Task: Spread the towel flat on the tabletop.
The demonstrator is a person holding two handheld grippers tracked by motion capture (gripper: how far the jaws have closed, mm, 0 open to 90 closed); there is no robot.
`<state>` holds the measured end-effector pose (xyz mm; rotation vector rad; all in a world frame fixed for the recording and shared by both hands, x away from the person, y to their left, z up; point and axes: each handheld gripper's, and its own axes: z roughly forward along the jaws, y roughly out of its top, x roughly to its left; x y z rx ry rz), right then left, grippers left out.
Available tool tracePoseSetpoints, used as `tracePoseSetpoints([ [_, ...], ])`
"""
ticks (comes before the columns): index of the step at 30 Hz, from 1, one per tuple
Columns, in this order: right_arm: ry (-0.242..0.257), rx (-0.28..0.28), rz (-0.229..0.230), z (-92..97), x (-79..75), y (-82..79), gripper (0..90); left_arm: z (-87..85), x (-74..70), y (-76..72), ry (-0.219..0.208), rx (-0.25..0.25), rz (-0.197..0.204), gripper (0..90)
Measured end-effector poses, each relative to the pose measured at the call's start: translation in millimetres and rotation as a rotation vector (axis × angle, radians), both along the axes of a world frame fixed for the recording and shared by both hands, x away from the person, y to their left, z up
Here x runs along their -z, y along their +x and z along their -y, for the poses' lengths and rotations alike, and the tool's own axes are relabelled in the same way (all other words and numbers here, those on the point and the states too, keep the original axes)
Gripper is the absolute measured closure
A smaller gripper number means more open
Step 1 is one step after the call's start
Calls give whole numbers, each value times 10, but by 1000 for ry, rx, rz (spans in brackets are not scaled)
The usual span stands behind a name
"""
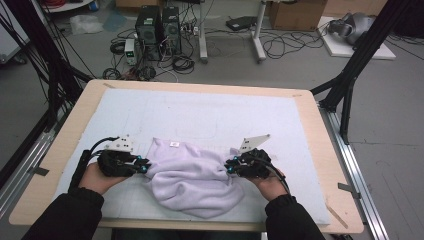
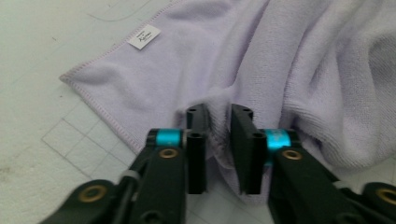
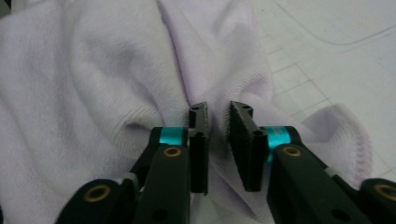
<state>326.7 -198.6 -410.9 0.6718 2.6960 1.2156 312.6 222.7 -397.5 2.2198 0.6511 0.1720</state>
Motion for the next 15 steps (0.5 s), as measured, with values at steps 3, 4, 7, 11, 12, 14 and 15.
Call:
tracePoseSetpoints([
  [3, 45, 25, 3, 55, -80, 36, 699, -1, -85, 78, -44, -13, 4, 637],
  [4, 50, 33, 4, 78, -102, 51, 685, 11, -112, 112, -58, -18, 8, 633],
  [7, 48, 61, 5, 158, -112, 107, 651, 67, -141, 230, -82, -41, 13, 627],
  [11, 55, 93, -31, 266, -16, 167, 603, 145, -11, 362, -44, -81, 9, 628],
  [12, 51, 100, -41, 278, 17, 170, 581, 163, 33, 386, -23, -88, 10, 642],
  [14, 42, 98, -59, 289, 78, 177, 576, 197, 122, 439, 5, -93, -4, 661],
  [15, 42, 98, -66, 291, 109, 182, 570, 207, 146, 454, 14, -91, -9, 662],
])
